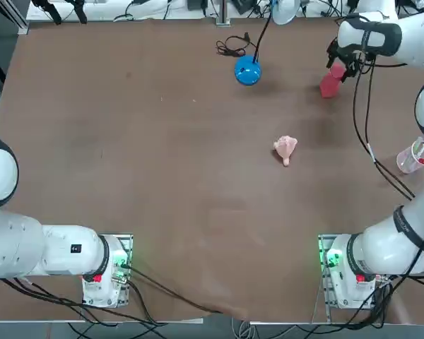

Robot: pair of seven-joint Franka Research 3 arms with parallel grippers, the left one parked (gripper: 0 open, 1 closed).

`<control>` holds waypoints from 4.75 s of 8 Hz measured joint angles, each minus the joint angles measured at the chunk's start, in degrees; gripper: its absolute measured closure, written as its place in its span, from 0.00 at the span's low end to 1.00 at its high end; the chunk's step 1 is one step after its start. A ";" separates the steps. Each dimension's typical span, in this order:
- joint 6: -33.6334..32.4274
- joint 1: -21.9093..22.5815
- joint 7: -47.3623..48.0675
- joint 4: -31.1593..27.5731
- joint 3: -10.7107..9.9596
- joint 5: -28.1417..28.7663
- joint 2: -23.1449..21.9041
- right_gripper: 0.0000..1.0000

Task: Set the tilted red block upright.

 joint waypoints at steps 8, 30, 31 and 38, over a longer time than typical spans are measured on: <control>0.85 -0.07 0.08 0.14 -0.05 0.00 1.51 0.21; -2.23 0.38 -53.90 0.26 -0.11 -0.16 -0.33 0.28; -2.08 0.31 -53.90 0.26 -0.11 -0.16 -0.17 0.28; -1.23 -0.46 -53.90 0.73 -0.31 -0.15 0.69 0.28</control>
